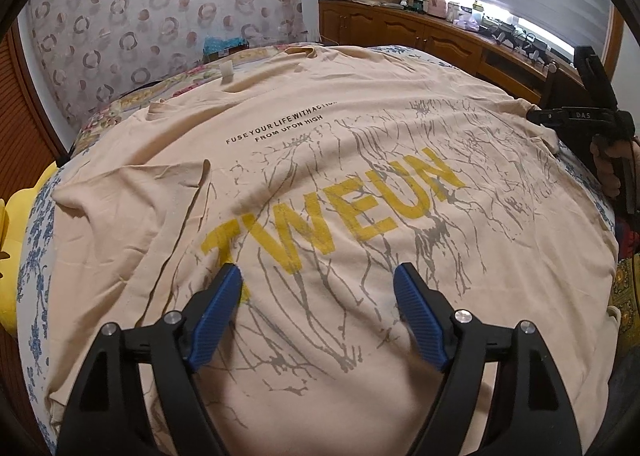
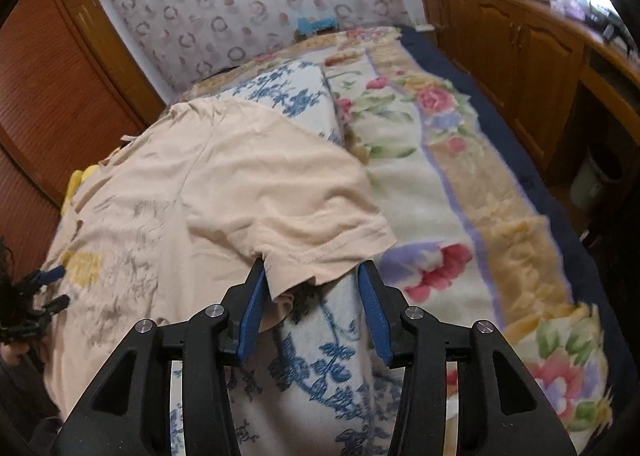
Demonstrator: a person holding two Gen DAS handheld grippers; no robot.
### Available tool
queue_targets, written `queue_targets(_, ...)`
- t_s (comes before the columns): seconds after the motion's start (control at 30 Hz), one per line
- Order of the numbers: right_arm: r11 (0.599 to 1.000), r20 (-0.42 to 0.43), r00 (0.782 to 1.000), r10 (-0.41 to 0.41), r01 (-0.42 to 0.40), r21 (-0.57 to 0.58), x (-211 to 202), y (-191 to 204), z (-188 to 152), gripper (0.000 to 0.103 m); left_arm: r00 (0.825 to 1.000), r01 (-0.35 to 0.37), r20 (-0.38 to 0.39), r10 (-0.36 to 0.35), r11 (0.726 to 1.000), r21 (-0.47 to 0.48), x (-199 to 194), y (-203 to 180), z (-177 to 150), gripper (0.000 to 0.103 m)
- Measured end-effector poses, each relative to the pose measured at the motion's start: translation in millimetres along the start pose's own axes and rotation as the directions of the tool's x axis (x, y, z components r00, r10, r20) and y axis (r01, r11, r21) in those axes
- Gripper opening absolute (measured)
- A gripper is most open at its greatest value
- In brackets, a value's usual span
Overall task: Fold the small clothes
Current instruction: 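Grasp the sleeve with the right gripper and fold it over the shirt body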
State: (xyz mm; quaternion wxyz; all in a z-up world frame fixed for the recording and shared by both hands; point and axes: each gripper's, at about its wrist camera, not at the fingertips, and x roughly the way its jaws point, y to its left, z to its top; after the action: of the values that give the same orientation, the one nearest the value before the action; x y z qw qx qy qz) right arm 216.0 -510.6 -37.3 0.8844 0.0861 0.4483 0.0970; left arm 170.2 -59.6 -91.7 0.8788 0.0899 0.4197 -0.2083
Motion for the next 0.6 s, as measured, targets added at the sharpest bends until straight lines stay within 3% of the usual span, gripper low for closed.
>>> queue_targets(0.07, 1.0, 0.012, 1.0, -0.013, 0.014, -0.021, -1, 3, 2, 0.031, 1.0, 0.0, 0.0, 0.0, 1.0, 0.0, 0, 1, 0, 0.08)
queue_targets(0.2, 0.992, 0.045, 0.996, -0.081, 0.085, -0.095, -2, 10, 4, 0.017, 1.0, -0.001, -0.001, 0.001, 1.0, -0.003, 0, 2, 0, 0.081)
queue_targets(0.27, 0.992, 0.073, 0.995, -0.068, 0.076, -0.103, -7, 9, 6, 0.006, 1.0, 0.001, -0.001, -0.001, 1.0, -0.006, 1, 2, 0, 0.081)
queue_targets(0.4, 0.99, 0.146, 0.988, -0.041, 0.06, -0.127, -23, 18, 13, 0.005, 1.0, 0.002, -0.001, -0.002, 1.0, -0.007, 1, 2, 0, 0.081)
queue_targets(0.6, 0.976, 0.208, 0.975, 0.081, -0.035, -0.216, -44, 64, 29, 0.005, 1.0, 0.001, -0.001, -0.001, 1.0, -0.007, 1, 2, 0, 0.082)
